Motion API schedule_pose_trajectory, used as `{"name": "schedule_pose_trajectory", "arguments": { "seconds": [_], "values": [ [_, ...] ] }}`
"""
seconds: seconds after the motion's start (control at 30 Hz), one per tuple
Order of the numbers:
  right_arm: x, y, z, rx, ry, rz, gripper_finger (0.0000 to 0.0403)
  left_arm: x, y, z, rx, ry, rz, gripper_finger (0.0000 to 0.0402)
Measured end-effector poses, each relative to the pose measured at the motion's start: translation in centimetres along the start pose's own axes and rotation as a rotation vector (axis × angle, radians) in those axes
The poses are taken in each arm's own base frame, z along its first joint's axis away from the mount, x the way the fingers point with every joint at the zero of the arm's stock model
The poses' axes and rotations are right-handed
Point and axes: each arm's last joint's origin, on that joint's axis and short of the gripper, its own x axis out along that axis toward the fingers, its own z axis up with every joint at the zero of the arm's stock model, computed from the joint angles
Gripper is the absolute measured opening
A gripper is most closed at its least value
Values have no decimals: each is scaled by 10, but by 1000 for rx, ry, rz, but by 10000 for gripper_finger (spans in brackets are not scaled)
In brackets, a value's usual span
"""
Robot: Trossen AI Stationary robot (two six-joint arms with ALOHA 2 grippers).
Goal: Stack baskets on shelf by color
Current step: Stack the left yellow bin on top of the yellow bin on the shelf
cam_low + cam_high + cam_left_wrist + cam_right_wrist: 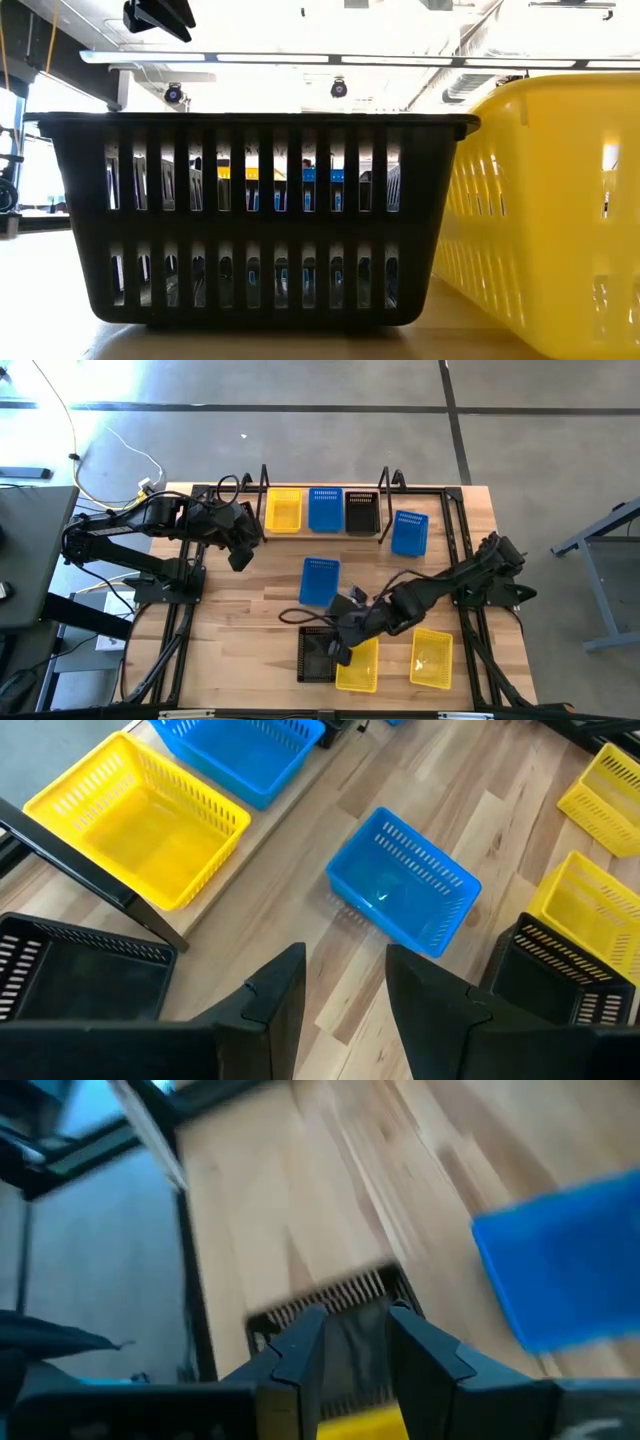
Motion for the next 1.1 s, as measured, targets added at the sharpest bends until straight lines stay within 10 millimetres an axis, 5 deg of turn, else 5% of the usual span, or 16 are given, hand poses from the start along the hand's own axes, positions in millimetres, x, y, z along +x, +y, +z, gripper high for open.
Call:
{"name": "schedule_pose_trajectory", "arguments": {
  "seconds": [0.53, 1.1],
  "values": [
    [-11, 6, -52, 495, 182, -248, 94, 0, 0, 0, -4, 0, 0, 129],
    [34, 20, -106, 751, 379, -502, 94, 0, 0, 0, -4, 5, -11, 129]
  ]
}}
